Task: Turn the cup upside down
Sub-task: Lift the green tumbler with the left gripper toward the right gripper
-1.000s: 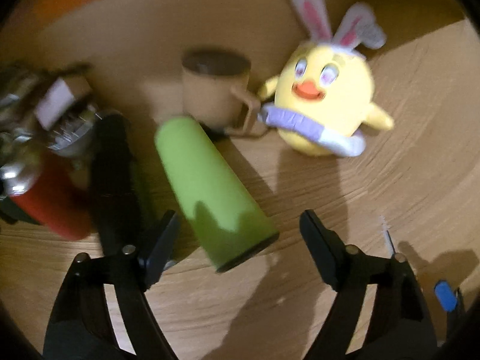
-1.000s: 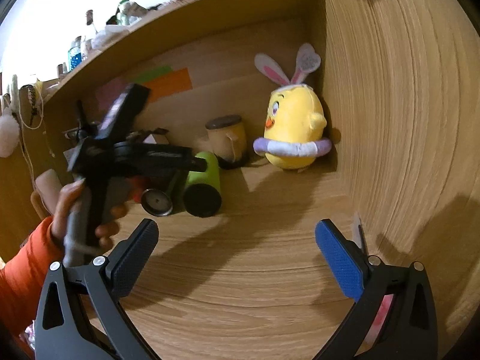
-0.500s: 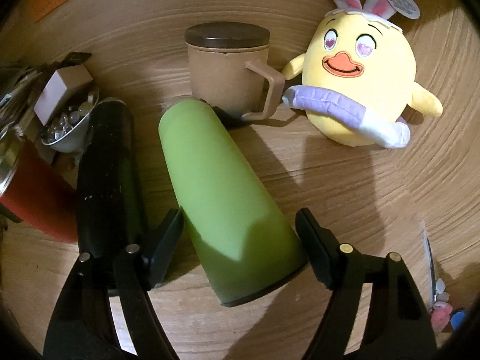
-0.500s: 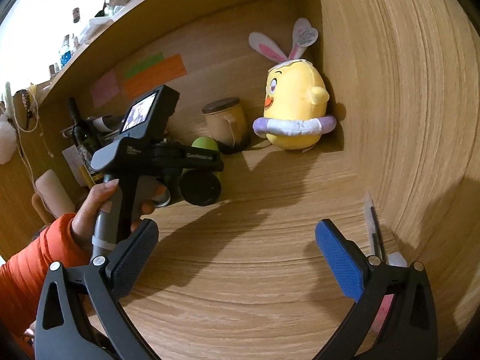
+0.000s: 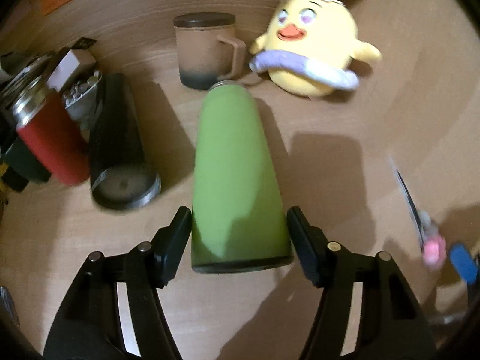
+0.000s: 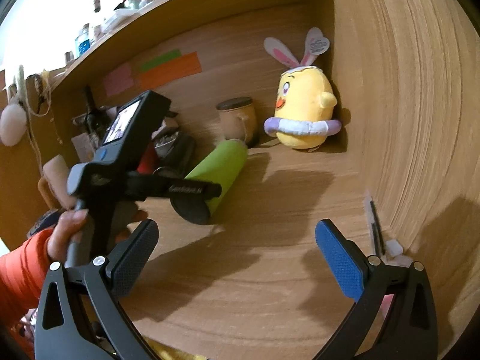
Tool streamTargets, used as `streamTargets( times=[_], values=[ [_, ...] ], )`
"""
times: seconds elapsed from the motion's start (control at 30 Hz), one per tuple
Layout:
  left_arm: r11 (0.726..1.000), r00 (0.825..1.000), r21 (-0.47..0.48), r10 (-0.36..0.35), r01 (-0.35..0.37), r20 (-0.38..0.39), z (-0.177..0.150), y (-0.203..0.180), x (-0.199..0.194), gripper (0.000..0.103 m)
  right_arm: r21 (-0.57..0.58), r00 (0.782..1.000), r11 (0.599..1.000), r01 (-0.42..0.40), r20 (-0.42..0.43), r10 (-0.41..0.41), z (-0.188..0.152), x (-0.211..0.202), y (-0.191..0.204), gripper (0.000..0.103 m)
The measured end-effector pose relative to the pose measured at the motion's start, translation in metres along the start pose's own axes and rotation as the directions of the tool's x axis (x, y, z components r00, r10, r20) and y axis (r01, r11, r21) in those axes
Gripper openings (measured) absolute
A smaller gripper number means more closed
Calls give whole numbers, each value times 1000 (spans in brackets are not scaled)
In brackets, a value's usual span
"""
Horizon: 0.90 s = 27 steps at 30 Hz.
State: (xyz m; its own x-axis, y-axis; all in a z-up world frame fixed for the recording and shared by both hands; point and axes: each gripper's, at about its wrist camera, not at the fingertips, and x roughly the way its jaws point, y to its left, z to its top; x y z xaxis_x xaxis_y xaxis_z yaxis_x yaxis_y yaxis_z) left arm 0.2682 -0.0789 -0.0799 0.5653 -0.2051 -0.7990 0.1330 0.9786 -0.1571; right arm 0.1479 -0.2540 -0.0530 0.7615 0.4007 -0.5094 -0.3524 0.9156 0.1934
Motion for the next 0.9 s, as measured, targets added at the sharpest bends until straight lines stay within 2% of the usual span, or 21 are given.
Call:
streamTargets(
  times=[0.13, 0.4, 0.53, 0.6, 0.7, 0.77, 0.87, 0.9],
  values=[
    [1000, 1000, 18, -24, 23, 6, -34, 4, -20, 65, -12, 1000, 1000, -12, 15, 12, -6, -12, 8, 103],
    [1000, 999, 24, -9, 9, 35, -102, 13, -76, 65, -74, 999, 997, -13, 43, 16, -20, -36, 31, 103],
    [1000, 1000, 23, -16, 15, 27, -111, 18, -85, 65, -121, 996, 993, -5, 87, 16, -20, -49, 46, 103],
    [998, 998, 5, -63, 63, 18, -112, 24, -93, 65, -125, 995, 992, -11, 96, 23, -20, -52, 50, 103],
    [996, 992, -17, -80, 82, 100, -111, 38, -121, 65, -128, 996, 991, -29, 82, 40, -22, -48, 56, 103],
    [997, 985, -26, -67, 72, 156, -110, 48, -138, 65, -137, 995, 988, -77, 57, 85, -24, -43, 60, 103],
    [999, 977, -37, -9, 17, 213, -110, 67, -155, 69, -136, 990, 981, -141, 10, 144, -28, -28, 70, 103],
    [999, 972, -38, 47, -40, 230, -112, 74, -156, 69, -144, 988, 978, -153, -10, 153, -31, -20, 77, 103]
  ],
)
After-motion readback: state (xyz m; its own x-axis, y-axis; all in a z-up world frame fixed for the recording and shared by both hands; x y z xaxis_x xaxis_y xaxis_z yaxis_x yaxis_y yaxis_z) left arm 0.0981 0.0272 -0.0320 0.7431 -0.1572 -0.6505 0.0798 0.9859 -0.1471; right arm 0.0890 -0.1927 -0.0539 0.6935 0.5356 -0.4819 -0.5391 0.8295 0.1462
